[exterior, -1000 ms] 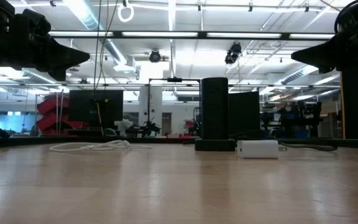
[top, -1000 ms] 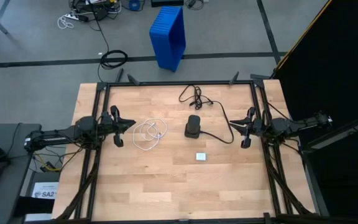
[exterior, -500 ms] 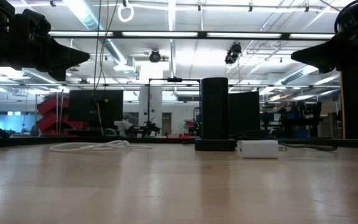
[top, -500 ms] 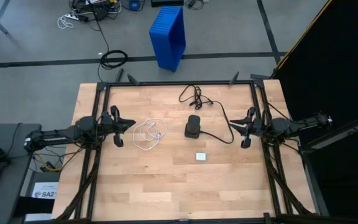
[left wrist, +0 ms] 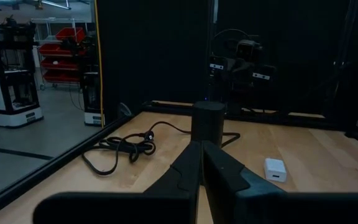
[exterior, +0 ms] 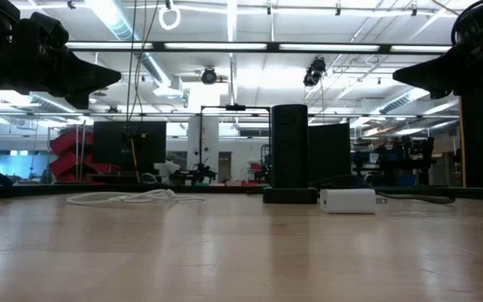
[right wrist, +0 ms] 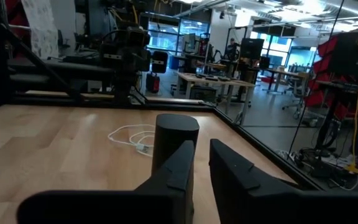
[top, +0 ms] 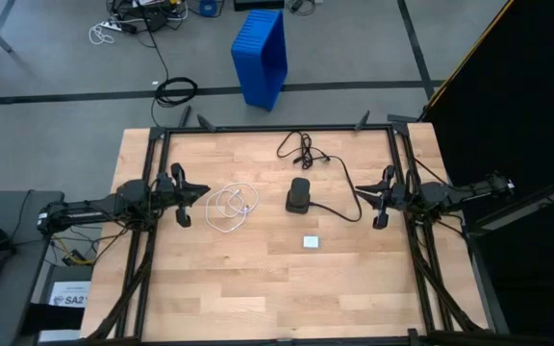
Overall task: Insert USB
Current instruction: Return to Home Position
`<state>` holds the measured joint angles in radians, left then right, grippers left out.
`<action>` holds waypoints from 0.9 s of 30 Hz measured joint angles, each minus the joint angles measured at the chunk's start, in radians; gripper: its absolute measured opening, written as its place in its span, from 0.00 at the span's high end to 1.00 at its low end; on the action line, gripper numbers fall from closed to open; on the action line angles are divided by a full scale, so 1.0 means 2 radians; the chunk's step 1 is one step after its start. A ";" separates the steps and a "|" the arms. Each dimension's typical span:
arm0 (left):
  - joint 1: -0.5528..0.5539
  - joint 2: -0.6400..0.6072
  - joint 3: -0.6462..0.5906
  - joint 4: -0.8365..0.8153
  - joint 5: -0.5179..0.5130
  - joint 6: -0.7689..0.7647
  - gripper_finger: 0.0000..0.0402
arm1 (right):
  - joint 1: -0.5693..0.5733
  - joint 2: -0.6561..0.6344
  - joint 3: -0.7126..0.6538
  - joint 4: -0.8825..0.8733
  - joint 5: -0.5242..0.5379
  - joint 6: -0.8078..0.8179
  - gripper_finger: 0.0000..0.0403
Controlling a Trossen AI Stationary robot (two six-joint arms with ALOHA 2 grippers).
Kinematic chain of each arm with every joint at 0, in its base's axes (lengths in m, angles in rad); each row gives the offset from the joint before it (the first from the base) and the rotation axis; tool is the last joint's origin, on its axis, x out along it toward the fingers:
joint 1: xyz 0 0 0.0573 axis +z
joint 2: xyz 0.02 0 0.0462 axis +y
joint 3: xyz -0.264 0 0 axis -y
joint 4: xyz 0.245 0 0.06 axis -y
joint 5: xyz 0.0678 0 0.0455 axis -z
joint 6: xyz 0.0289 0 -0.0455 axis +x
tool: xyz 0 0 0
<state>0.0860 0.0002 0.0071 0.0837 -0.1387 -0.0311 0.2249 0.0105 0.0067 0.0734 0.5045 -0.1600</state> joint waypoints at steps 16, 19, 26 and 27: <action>0.000 0.000 0.000 0.000 0.000 0.000 1.00 | 0.000 0.000 0.000 0.000 0.000 0.000 0.89; 0.000 0.000 0.000 0.000 0.000 0.000 1.00 | 0.000 0.000 0.000 0.000 0.000 0.000 0.88; 0.000 0.000 0.000 0.000 0.000 0.000 1.00 | 0.000 0.000 0.000 0.000 0.000 0.000 0.89; 0.000 0.000 0.000 0.000 0.000 0.000 1.00 | 0.000 0.000 0.000 0.000 0.000 0.000 0.90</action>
<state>0.0859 0.0002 0.0071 0.0837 -0.1384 -0.0313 0.2249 0.0107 0.0067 0.0733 0.5045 -0.1600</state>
